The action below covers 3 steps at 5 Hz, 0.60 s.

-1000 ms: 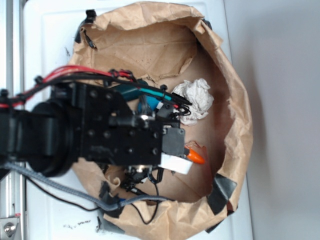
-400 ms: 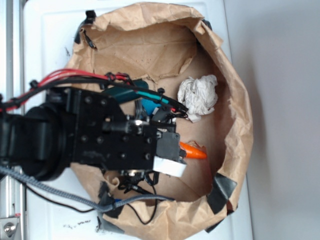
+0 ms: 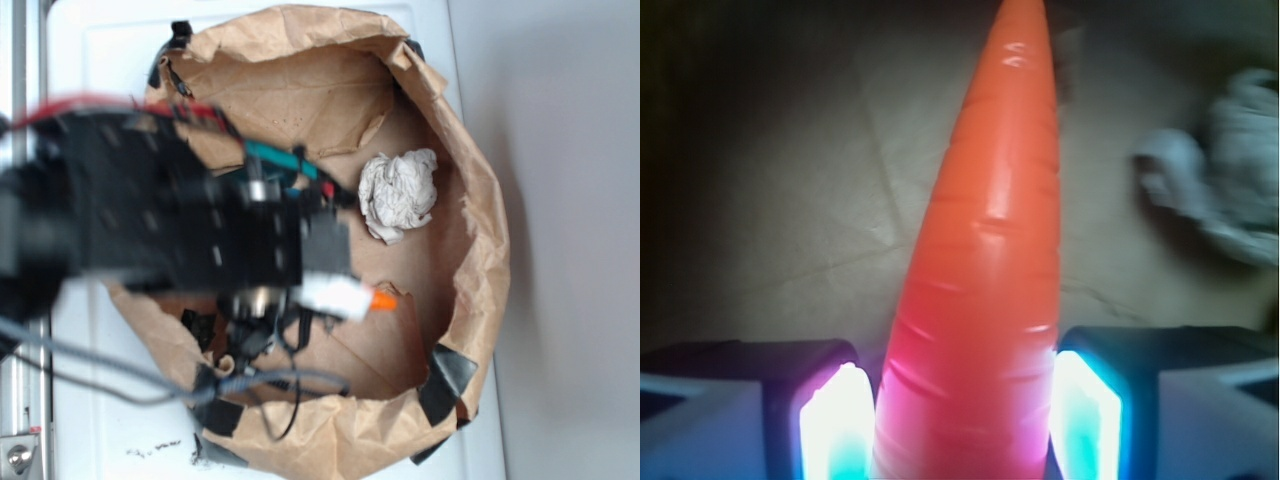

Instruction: Grab the carrot.

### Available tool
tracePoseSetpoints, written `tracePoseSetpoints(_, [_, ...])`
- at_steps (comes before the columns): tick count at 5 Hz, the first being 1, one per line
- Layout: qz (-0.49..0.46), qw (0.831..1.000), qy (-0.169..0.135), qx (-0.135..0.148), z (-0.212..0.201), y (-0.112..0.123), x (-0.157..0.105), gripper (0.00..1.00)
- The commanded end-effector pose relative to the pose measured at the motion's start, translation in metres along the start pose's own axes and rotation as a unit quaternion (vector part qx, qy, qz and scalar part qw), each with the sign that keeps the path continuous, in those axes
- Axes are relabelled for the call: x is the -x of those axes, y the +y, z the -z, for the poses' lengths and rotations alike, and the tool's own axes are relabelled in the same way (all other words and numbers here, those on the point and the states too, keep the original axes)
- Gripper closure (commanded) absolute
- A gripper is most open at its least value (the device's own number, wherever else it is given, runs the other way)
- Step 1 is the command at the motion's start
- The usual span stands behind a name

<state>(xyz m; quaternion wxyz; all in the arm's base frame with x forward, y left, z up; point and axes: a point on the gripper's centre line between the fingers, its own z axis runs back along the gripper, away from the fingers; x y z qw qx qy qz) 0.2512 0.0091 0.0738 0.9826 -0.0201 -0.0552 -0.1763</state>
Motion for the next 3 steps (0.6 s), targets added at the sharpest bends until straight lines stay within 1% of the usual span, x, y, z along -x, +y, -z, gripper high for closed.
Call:
tracePoseSetpoints(1, [-0.061,0.996,-0.056,0.025,-0.097,0.012,-0.016,1.00])
tracePoseSetpoints(2, [-0.089,0.995,-0.043,0.011,-0.116,0.008,-0.019,1.00])
tracePoseSetpoints(3, [-0.104,0.994,-0.030,-0.013,-0.118,0.007,-0.018,1.00])
